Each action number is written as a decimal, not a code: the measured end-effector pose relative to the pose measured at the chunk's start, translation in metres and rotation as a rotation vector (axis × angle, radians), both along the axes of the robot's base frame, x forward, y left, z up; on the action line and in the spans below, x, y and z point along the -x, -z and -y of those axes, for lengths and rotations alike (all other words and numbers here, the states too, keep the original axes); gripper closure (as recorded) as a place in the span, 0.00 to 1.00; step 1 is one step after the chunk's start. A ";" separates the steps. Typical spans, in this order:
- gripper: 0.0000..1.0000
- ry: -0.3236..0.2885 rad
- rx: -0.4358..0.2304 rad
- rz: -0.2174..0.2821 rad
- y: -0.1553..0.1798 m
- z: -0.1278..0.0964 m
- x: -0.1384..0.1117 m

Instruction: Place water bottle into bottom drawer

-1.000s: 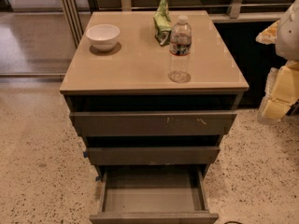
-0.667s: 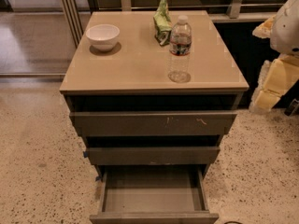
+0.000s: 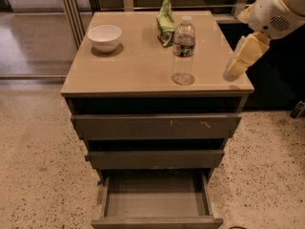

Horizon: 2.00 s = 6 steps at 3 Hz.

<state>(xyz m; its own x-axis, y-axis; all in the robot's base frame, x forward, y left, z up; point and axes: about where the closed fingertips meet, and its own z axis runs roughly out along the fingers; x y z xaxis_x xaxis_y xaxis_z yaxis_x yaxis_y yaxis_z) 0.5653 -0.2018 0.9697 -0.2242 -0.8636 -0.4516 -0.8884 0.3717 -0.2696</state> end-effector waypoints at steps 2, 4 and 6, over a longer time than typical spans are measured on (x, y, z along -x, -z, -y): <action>0.00 -0.050 -0.368 0.048 -0.004 -0.046 -0.088; 0.00 -0.072 -0.398 0.049 0.003 -0.061 -0.093; 0.00 -0.111 -0.437 0.062 0.012 -0.089 -0.107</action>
Offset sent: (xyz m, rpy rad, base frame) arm 0.1176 0.0656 0.0186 0.6012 -0.0670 0.0866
